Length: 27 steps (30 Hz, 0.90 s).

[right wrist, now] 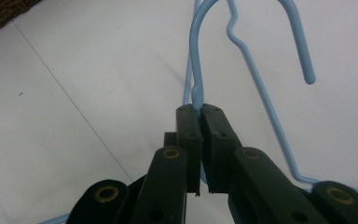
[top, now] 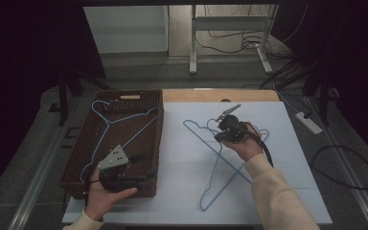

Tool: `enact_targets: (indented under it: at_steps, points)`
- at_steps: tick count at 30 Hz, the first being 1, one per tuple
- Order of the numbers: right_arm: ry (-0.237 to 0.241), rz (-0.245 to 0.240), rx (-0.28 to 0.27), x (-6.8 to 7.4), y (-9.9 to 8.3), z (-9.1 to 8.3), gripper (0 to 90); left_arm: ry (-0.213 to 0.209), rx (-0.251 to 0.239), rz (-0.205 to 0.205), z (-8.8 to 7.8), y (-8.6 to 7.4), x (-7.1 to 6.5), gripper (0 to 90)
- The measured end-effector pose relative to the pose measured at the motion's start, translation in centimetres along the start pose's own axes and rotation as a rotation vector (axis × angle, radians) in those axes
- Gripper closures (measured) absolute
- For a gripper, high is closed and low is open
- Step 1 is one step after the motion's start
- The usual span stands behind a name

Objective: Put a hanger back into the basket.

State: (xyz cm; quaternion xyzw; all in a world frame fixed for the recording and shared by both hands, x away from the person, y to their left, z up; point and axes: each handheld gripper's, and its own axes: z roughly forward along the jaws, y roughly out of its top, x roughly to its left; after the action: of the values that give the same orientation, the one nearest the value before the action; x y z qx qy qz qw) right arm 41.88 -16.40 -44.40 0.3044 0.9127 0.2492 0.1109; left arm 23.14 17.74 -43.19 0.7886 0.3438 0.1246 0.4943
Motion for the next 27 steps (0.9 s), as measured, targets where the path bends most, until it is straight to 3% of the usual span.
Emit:
enact_targets:
  at_steps: [6, 13, 22, 24, 27]
  points:
    - [-0.004, -0.002, -0.01, 0.2, 0.0, -0.1, 86.9, -0.014, 0.007, 0.018, 1.4, 1.0, -1.1, 31.7]
    - [0.003, -0.003, -0.026, 0.6, -0.3, -0.3, 86.9, -0.049, 0.038, 0.036, 4.3, 2.3, -3.1, 31.7]
    - [0.003, -0.007, -0.041, 0.9, -0.7, -0.7, 86.9, -0.066, 0.055, 0.022, 6.5, 3.2, -4.0, 32.0]
    - [0.0, -0.01, -0.045, 1.0, -0.7, -0.8, 86.9, -0.075, 0.065, 0.008, 7.2, 3.2, -4.4, 32.0]
    - [-0.004, -0.013, -0.048, 1.2, -0.7, -0.9, 86.9, -0.101, 0.101, 0.025, 8.7, 3.3, -5.3, 31.8]
